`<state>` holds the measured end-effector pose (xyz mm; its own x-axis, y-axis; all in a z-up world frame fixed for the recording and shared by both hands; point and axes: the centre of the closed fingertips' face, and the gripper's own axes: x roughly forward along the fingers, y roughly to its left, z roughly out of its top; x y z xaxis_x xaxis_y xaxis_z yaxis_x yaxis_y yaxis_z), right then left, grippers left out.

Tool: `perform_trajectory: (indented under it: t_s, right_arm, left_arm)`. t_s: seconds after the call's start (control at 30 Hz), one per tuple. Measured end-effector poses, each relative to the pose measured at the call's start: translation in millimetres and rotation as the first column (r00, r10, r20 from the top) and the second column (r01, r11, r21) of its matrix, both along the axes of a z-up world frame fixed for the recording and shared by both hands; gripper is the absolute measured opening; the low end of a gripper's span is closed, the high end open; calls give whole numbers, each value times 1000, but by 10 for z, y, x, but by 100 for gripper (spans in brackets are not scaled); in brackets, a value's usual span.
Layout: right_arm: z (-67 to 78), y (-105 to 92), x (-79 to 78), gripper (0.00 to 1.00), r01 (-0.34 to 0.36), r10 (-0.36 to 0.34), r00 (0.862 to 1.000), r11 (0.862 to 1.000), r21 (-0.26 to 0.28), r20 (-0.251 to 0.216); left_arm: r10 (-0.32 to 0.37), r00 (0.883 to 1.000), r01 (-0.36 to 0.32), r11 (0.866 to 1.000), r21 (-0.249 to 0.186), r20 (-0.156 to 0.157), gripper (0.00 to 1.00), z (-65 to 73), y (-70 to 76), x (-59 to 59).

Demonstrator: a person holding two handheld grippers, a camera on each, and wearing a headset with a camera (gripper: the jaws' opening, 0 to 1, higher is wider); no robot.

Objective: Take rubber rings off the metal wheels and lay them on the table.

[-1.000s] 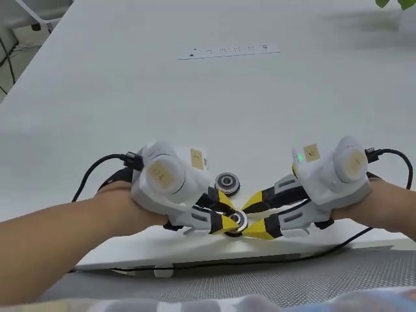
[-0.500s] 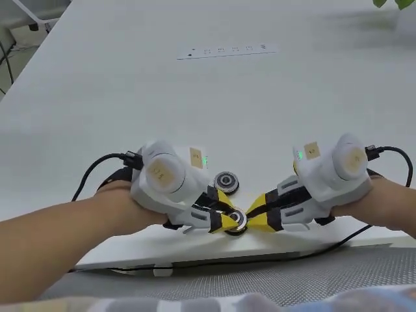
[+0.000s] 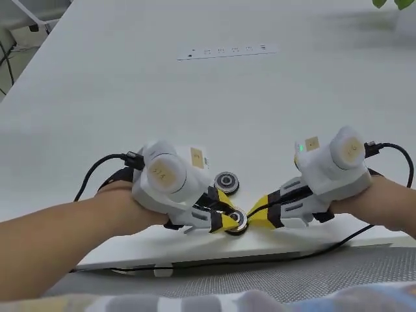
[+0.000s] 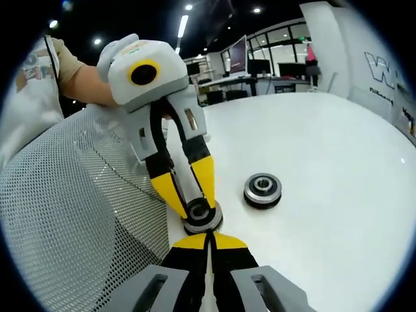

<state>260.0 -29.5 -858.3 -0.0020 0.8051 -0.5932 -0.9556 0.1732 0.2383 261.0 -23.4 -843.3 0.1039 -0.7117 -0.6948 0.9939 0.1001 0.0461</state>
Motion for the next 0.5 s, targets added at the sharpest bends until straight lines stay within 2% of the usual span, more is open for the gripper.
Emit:
perform_trajectory:
  t_s: [0.13,0.5]
  right_arm:
    - [13,-9,1,0,23,-23,999,1000,8,-28]
    - [29,-22,-9,0,40,-39,998,999,6,-47]
  left_arm:
    - [0,1000,0,1000,-1,0,13,-2,1,-1]
    - [1,1000,-1,1000,1,2,13,-3,2,-7]
